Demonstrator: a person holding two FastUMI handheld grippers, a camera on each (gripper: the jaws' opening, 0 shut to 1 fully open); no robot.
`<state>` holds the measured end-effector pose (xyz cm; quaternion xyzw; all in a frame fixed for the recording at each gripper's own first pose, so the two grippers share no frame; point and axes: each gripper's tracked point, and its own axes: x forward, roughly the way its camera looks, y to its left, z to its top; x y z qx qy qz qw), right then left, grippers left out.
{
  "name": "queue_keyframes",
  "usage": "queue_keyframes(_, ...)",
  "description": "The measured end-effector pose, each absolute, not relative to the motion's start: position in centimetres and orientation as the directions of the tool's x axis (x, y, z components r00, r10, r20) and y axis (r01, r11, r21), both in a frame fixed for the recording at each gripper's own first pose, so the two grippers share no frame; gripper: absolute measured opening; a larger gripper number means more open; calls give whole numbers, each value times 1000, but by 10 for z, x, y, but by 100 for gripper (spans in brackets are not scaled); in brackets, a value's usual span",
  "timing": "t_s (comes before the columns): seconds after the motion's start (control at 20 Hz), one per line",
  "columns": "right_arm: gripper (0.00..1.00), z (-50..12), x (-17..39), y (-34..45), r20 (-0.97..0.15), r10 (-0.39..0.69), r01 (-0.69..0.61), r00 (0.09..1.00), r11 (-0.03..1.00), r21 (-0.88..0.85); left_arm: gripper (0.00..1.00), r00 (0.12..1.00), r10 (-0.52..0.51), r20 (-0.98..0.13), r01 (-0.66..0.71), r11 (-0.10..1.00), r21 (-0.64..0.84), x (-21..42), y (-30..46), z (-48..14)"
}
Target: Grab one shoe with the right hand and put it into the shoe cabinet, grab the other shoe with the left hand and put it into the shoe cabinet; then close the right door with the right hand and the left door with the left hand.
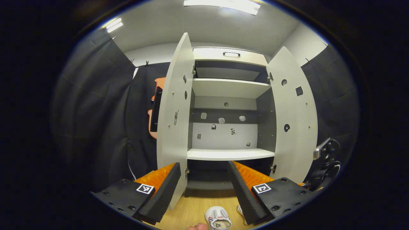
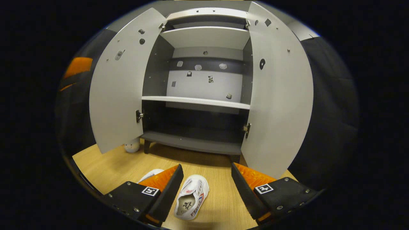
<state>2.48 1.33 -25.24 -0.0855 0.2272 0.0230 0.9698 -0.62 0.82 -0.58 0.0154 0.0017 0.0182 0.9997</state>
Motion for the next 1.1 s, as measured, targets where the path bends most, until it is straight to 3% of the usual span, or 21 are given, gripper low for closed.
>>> queue_keyframes(0.25, 93, -329, 5, 3, -586, -21, -91, 810, 983, -161, 94, 999, 46, -17, -46, 999, 24, -8, 13, -12)
queue_keyframes(0.5, 93, -391, 13, -12, -681, -60, -102, 730, 975, -196, 97, 998, 48, -41, -48, 999, 8, -8, 17, -19)
queue_keyframes(0.7, 89, -417, 38, -6, -691, -14, -107, 723, 986, -132, 96, 996, 59, -61, -59, 998, 13, -10, 19, -26)
queue_keyframes(0.9, 77, -434, 53, -7, -716, 18, -105, 698, 992, -77, 96, 994, 61, -92, -60, 998, 17, -15, 18, -36)
queue_keyframes(1.1, 46, -437, 64, -14, -681, -33, -73, 731, 989, -127, 96, 992, 69, -105, -66, 997, 36, -18, 16, -38)
